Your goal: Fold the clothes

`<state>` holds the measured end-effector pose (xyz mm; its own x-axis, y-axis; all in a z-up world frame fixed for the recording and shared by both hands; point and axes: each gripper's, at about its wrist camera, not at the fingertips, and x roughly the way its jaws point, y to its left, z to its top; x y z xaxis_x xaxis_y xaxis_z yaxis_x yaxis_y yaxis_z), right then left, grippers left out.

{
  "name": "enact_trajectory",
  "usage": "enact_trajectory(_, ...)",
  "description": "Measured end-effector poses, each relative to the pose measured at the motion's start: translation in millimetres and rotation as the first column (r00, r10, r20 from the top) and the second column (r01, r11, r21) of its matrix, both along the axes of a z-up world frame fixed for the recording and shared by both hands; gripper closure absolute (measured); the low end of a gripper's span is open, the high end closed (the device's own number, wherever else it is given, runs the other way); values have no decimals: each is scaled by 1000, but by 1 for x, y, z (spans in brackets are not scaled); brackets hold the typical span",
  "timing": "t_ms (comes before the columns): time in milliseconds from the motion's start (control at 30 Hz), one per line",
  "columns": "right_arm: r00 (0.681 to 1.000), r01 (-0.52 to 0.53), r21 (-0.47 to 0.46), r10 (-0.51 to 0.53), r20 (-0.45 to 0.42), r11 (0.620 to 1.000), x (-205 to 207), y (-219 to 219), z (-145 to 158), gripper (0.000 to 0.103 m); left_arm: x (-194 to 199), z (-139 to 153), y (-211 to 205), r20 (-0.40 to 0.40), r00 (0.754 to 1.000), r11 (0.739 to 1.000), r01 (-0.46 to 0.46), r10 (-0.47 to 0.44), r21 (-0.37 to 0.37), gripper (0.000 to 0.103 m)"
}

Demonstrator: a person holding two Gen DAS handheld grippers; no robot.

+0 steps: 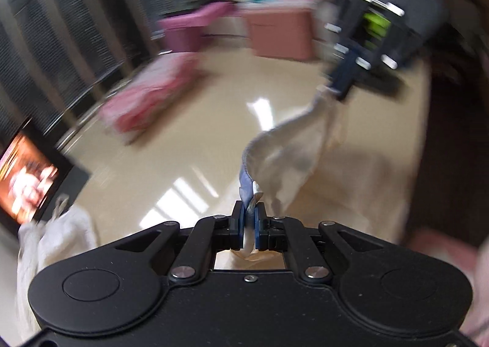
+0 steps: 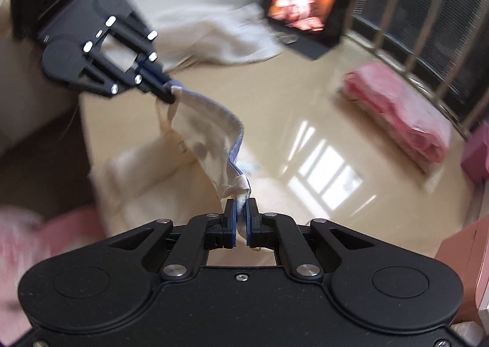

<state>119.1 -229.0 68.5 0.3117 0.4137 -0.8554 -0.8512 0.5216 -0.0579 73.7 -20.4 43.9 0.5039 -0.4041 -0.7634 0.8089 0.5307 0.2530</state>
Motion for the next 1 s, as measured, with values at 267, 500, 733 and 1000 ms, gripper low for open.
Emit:
enact_trajectory(267, 980, -193, -168, 181, -83, 967, -67, 11, -58, 91, -60, -76, 5, -49, 988, 963, 152, -144, 222, 90)
enact_trajectory(500, 980, -13, -95, -6, -197, 995, -73, -1, -42, 56, -55, -63, 29, -190, 981, 975, 10, 33, 220, 54)
enact_trajectory(733, 778, 504, -21, -465, -423, 863, -35, -45, -53, 54, -2, -57, 59, -450, 801, 913, -397, 394, 92, 50)
enact_trajectory(1000, 508, 796, 4, -664, -549, 605, 11, -69, -98, 57, 66, -78, 76, -657, 482, 660, -751, 579, 30, 68)
